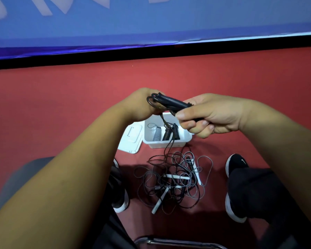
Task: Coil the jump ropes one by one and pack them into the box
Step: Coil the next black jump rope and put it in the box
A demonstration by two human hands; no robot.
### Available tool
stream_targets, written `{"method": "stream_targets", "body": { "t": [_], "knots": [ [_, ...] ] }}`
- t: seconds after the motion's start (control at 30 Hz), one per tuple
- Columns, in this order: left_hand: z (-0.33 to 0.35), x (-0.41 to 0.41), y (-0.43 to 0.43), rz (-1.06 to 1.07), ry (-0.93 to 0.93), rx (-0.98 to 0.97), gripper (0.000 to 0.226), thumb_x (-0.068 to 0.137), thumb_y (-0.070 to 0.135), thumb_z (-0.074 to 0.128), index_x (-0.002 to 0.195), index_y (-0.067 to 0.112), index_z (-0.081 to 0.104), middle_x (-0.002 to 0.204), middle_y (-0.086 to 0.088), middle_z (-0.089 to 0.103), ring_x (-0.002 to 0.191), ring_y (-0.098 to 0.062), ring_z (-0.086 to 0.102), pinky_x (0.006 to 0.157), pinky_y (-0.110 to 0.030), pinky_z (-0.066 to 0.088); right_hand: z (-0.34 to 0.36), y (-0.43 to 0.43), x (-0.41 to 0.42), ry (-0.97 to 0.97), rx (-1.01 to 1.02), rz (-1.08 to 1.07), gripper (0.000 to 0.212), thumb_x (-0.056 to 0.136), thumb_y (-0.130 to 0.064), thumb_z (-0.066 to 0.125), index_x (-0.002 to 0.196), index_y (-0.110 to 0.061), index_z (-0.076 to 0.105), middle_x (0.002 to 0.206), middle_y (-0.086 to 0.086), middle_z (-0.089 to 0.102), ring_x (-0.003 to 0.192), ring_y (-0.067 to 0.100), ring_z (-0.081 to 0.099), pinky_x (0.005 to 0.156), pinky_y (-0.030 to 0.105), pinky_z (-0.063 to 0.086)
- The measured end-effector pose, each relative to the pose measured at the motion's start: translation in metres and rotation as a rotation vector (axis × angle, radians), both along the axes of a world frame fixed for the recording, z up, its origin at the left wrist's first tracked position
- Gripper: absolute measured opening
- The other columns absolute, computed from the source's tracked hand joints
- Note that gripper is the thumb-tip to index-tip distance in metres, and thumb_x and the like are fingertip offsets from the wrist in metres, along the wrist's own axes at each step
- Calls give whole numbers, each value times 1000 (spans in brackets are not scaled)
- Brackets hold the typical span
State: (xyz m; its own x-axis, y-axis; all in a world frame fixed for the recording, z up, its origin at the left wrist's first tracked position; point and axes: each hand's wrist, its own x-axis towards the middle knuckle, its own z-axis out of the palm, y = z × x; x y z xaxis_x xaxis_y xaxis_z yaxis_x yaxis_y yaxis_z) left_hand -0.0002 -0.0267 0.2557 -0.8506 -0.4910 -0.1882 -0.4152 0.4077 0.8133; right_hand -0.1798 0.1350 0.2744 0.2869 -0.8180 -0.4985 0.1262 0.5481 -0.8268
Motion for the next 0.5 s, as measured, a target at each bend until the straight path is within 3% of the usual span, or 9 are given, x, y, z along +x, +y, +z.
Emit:
{"method": "stream_targets", "body": {
  "t": [0.03, 0.1, 0.17, 0.27, 0.33, 0.5],
  "knots": [
    [4, 2, -1, 0, 60, 61, 11, 94, -3, 68, 100, 2, 75, 92, -16, 75, 79, -11, 68, 77, -26, 57, 0, 0, -1, -10, 19, 32, 14, 95, -18, 71, 93, -13, 58, 74, 3, 45, 51, 6, 26, 44, 21, 15],
    [9, 4, -1, 8, 148, 202, 18, 93, -10, 66, 101, 3, 76, 112, -29, 72, 94, -20, 68, 90, -33, 55, -2, 2, -1, -3, 58, 102, 18, 97, -14, 70, 111, -12, 60, 75, 4, 45, 50, 6, 26, 42, 20, 16],
    [12, 3, 2, -14, 180, 232, 19, 93, -8, 68, 101, 6, 78, 115, -26, 73, 100, -23, 69, 99, -37, 54, -4, 4, 2, 46, 98, 172, 26, 102, -9, 65, 127, -15, 62, 73, 4, 44, 50, 6, 25, 43, 22, 14],
    [15, 0, 9, -57, 171, 141, 19, 90, -7, 72, 98, 8, 80, 104, -18, 77, 95, -18, 72, 96, -31, 58, -9, 5, 12, 134, 134, 258, 18, 104, -9, 62, 113, -23, 70, 72, 4, 46, 50, 7, 25, 45, 22, 14],
    [18, -2, 12, -66, 175, 108, 19, 88, -7, 74, 96, 9, 81, 100, -15, 79, 93, -19, 73, 95, -33, 59, -14, 4, 14, 181, 150, 254, 7, 104, -12, 64, 109, -16, 62, 73, 3, 48, 49, 6, 27, 45, 21, 15],
    [27, -3, 20, -78, 180, -45, 14, 86, 2, 81, 94, 14, 83, 95, -1, 76, 93, -19, 74, 92, -35, 59, -26, -2, 8, 274, 150, 161, 10, 101, -10, 67, 98, -13, 58, 78, 7, 57, 49, 8, 29, 43, 18, 18]
  ]
}}
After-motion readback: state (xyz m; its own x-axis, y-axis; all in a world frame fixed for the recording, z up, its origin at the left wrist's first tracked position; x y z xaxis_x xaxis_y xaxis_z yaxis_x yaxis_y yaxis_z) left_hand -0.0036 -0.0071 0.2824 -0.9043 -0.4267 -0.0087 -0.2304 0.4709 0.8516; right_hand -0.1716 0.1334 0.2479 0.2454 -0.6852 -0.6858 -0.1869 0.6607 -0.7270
